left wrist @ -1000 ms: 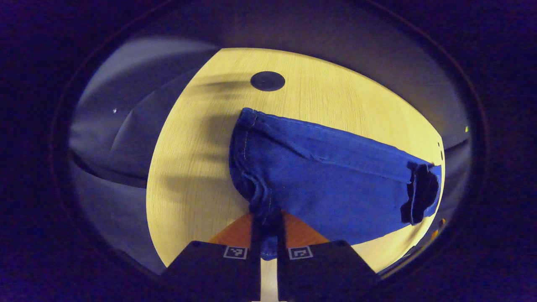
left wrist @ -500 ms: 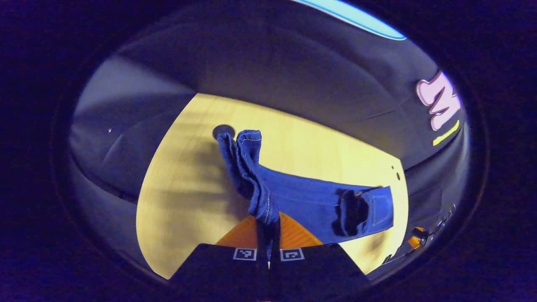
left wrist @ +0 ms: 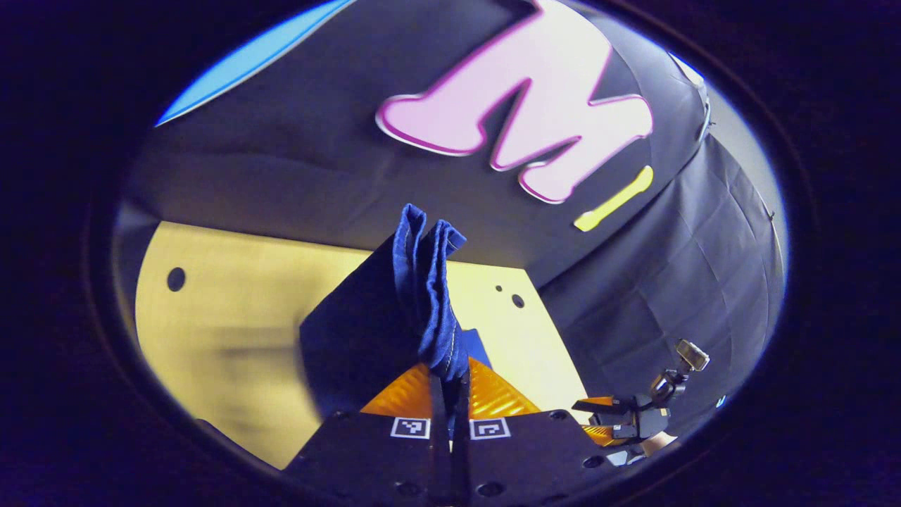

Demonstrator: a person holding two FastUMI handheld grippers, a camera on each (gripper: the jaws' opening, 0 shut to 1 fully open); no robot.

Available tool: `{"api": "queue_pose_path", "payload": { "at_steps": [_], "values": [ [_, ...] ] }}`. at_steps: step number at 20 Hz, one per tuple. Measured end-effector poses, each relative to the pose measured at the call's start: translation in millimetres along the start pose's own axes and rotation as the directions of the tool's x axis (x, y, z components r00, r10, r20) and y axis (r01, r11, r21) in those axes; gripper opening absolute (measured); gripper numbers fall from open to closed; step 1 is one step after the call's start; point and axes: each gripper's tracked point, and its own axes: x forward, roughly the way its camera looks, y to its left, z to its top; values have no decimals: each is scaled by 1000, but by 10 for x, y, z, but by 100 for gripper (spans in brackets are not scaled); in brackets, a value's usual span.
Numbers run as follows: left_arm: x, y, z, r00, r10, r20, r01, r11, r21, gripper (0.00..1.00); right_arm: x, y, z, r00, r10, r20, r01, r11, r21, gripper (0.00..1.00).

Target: Grasp the waist and the cuffs of the jeans and fold them to make the two legs overlap; first hold the waist and fold one-third of the jeans toward the cuffs, then hold the cuffs and fold the remaining one-third in the same direction to finish folding.

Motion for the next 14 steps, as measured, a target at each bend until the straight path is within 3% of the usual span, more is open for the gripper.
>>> {"api": "queue_pose_path", "payload": {
  "at_steps": [2, 5, 7, 9, 11, 12, 13, 14],
  "values": [
    [581, -89, -329, 996, 29, -85, -21, 995, 94, 6, -20, -82, -10, 1000, -8, 0, 8, 1000, -3, 87],
    [1288, 161, -1114, 954, 182, -239, -160, 981, 109, 6, -10, -182, 37, 1000, -15, 11, 14, 1000, 25, 87],
    [1499, 256, -1380, 917, 278, -288, -240, 958, 158, 7, 8, -233, 140, 999, -21, 49, 20, 1000, 22, 87],
    [1547, 182, -1477, 910, 310, -276, -258, 943, 207, 13, 11, -253, 174, 998, -9, 58, 8, 1000, 24, 87],
    [1646, 88, -1554, 914, 325, -243, -265, 932, 249, 41, -31, -284, 146, 998, -2, 59, 2, 1000, -2, 87],
    [1590, 131, -1435, 905, 390, -170, -330, 896, 296, 65, -68, -321, 131, 998, -11, 54, 13, 1000, -27, 87],
    [1490, 177, -1212, 887, 458, -65, -408, 840, 356, 89, -113, -380, 109, 998, -35, 55, 39, 997, -59, 87],
    [1422, 116, -1126, 882, 471, 15, -438, 808, 394, 100, -178, -451, 139, 994, -77, 76, 85, 990, -109, 87]
  ]
}}
